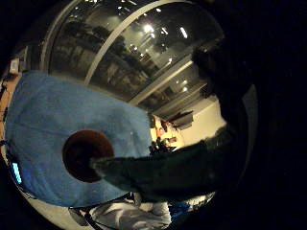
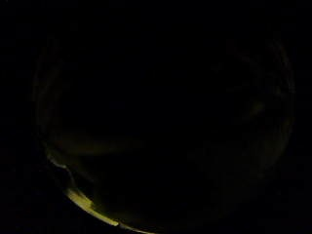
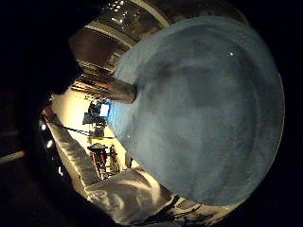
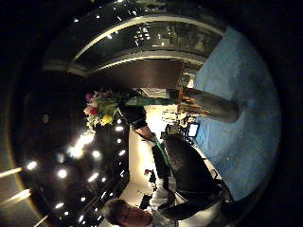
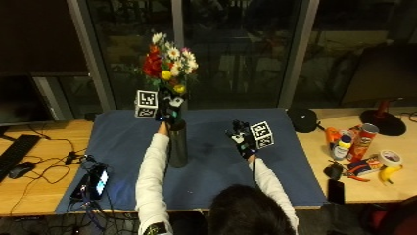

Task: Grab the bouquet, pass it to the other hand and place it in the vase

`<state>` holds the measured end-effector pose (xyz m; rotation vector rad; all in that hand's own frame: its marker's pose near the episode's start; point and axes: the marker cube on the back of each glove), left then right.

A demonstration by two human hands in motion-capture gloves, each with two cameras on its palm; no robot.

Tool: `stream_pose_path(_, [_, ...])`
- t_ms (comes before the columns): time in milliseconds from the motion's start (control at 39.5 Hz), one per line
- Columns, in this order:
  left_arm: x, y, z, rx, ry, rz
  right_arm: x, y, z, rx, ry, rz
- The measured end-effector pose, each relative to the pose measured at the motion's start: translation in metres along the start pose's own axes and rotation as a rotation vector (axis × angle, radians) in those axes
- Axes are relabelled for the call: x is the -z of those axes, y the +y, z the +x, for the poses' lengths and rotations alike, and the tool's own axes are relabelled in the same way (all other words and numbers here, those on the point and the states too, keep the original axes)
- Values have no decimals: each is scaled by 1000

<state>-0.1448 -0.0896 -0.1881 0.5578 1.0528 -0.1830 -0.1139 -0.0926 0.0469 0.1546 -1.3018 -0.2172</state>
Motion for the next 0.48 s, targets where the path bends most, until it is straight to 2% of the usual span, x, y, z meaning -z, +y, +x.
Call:
stream_pose_path(101, [3, 45, -78, 135, -100, -217, 4, 2, 27, -11, 79, 25])
stream_pose_path(177, [11, 97, -130, 224, -160, -278, 11, 13, 48, -51, 106, 10])
stream_pose_path(253, [19, 140, -167, 278, -135, -318, 19, 25, 64, -94, 104, -18])
stream_pose_path(355, [29, 168, -184, 231, -62, -358, 34, 29, 93, -84, 152, 5])
stream_pose_path(405, [33, 172, -189, 192, -93, -359, 38, 29, 103, -75, 160, 23])
stream_pose_path(481, [39, 175, -195, 187, -172, -341, 39, 34, 106, -135, 121, 21])
